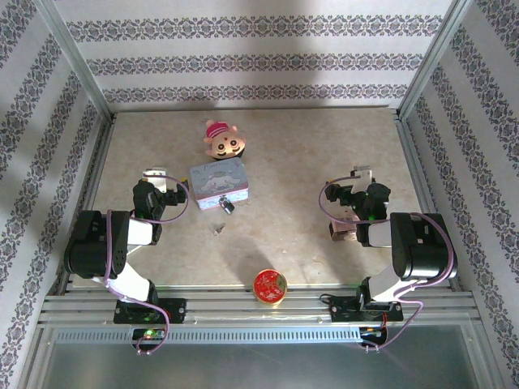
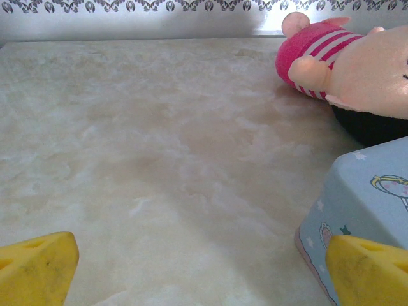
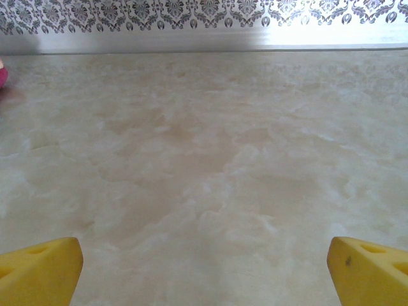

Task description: Unlock a padlock with a key

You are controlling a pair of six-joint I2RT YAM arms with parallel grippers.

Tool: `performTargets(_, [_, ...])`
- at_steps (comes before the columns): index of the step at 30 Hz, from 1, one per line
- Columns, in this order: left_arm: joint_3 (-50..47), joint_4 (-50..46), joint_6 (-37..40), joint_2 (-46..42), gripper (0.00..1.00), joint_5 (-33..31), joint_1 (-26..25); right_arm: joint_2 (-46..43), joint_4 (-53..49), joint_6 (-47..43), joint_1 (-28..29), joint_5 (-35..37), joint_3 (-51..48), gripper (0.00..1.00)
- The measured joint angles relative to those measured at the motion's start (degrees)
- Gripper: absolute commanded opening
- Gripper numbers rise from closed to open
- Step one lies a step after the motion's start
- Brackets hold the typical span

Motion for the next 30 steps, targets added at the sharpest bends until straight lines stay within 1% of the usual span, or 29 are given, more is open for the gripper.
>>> performTargets(18, [0.00, 0.00, 0.00, 0.00, 0.99, 0.00, 0.00, 0.00, 0.00, -0.11, 0.04, -0.04, 0.00, 0.98])
performTargets(22, [-0.02, 0.00, -0.02, 0.00, 0.99, -0.04, 0.00, -0.37, -0.04, -0.68, 1.20, 0.00, -0.02, 0.98])
performTargets(26, [-1.11, 0.02, -0.04, -1.22, 0.99, -0.50, 0.00, -3.06, -0.50, -1.09, 2.27, 1.14, -0.33, 0.98])
performTargets(30, [-3.61, -0.55, -0.33, -7.58, 0.99, -2.27, 0.00, -9.20, -3.93, -1.09, 2.86, 3.34, -0.79, 0.98])
